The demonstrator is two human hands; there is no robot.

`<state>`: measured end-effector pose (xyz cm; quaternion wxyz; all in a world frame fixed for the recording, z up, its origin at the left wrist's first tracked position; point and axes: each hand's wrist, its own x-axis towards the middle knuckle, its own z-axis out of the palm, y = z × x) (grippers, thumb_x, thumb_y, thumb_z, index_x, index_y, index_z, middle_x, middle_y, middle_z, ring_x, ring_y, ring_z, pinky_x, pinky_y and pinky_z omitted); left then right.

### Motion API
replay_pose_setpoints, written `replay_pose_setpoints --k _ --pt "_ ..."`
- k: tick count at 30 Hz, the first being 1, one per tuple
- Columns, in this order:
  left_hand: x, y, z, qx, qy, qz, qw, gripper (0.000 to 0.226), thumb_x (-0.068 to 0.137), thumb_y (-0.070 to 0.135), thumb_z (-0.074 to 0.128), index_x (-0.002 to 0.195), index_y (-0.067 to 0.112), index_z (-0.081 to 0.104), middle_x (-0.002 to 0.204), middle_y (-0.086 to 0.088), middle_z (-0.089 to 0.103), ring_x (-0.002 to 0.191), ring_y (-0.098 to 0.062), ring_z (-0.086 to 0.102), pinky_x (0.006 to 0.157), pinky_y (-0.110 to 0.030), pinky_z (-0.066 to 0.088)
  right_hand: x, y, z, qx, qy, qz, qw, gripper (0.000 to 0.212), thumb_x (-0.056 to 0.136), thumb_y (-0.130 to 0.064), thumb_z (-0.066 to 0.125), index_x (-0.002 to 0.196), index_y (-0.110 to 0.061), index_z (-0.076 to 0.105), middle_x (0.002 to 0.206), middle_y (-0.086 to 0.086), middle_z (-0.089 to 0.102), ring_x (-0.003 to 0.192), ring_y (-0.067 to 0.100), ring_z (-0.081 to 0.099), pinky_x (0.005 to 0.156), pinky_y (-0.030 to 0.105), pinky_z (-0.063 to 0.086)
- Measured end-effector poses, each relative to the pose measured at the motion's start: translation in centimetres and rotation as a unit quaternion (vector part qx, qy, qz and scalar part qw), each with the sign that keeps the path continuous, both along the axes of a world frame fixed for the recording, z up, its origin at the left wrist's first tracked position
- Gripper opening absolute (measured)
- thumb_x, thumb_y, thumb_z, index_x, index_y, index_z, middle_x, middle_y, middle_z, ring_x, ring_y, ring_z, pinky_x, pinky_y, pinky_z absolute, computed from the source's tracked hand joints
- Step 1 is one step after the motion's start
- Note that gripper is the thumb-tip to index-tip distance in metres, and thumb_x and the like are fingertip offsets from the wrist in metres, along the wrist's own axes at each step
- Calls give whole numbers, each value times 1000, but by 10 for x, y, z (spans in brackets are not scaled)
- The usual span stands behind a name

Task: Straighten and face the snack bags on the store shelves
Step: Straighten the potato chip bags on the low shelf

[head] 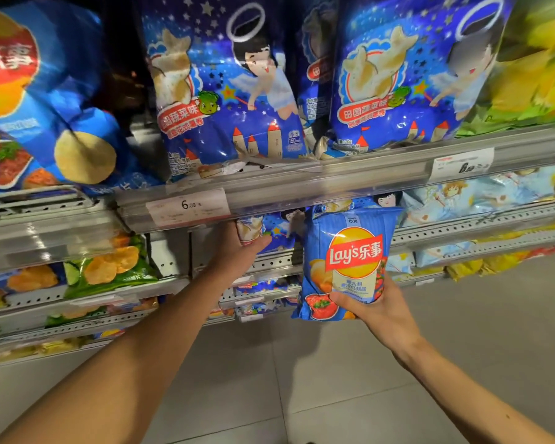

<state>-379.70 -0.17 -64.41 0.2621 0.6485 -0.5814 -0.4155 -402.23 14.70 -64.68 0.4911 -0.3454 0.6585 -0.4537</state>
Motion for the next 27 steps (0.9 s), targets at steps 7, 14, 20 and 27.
replay_pose_setpoints --k 7,14,20,27 --pt "57 43 4 -96 -49 -17 994 37 91 17 70 126 12 59 118 0 63 102 -12 60 88 -23 47 45 3 5 -3 2 30 1000 76 58 -23 93 124 -18 57 105 -2 78 95 7 74 76 15 57" --pt "181 97 -2 -219 -252 29 942 43 89 31 55 126 8 57 127 -13 56 116 -29 51 97 -35 41 140 -14 -1 16 75 103 992 79 61 -17 98 123 -17 49 110 -3 70 97 0 68 79 10 51" --pt "274 94 -6 -125 -370 21 920 74 81 20 78 141 -5 42 137 -30 46 118 -43 48 91 -53 47 210 -67 5 -36 136 86 986 72 65 -30 96 115 -25 45 94 -18 67 81 -11 64 81 23 53" --pt "316 83 -25 -128 -435 -117 884 77 64 24 91 125 -7 55 123 -30 55 110 -50 53 95 -61 47 247 -125 13 -92 137 7 986 76 66 -32 96 125 -19 50 107 -15 68 96 -9 65 89 15 53"
